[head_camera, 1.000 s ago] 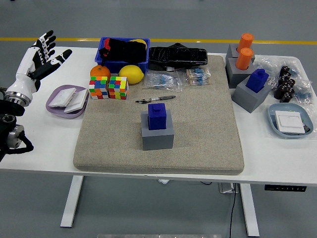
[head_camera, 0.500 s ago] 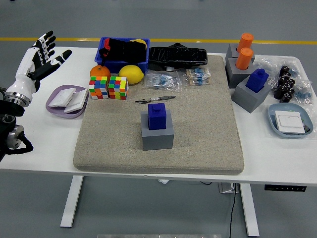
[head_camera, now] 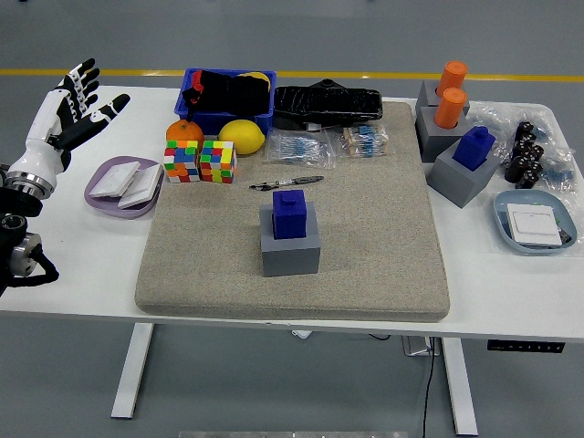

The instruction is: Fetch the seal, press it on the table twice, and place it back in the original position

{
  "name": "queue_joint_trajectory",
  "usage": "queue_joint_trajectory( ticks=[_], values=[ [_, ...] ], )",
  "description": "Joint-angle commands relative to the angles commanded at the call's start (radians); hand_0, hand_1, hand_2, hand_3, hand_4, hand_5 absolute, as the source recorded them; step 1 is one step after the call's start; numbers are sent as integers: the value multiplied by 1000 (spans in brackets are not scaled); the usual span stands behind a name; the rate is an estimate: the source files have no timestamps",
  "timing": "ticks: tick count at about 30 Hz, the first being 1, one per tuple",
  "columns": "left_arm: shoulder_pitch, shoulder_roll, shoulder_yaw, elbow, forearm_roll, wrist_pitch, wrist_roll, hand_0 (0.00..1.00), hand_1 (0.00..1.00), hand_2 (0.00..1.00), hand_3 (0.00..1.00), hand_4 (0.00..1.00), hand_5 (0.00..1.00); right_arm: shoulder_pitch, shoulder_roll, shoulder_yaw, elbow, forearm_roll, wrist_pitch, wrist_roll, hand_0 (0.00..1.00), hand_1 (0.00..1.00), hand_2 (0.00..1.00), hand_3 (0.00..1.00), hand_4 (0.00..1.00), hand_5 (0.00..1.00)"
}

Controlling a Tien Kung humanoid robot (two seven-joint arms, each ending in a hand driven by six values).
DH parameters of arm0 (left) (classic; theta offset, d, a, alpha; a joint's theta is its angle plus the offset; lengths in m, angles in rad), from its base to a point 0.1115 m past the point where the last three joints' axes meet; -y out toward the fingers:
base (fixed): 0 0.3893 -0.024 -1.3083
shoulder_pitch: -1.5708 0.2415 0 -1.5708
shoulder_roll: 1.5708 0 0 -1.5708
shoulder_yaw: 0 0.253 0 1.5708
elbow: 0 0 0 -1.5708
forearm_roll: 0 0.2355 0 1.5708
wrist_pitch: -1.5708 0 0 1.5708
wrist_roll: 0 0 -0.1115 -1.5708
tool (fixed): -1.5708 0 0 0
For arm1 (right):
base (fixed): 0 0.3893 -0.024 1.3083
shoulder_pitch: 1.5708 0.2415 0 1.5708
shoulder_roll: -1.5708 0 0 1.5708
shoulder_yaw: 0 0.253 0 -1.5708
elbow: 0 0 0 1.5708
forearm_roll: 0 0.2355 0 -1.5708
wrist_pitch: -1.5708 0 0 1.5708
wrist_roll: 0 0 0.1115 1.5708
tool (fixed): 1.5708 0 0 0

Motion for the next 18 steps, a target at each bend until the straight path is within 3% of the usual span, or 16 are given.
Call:
queue_joint_trajectory(
  ticks=[18],
  values=[
    [-5, 0, 4, -5, -1, 1, 2, 949, 994, 984, 987, 956, 474, 0, -5, -22, 0, 13, 4, 1, 923, 832, 827, 851, 998, 837]
  ],
)
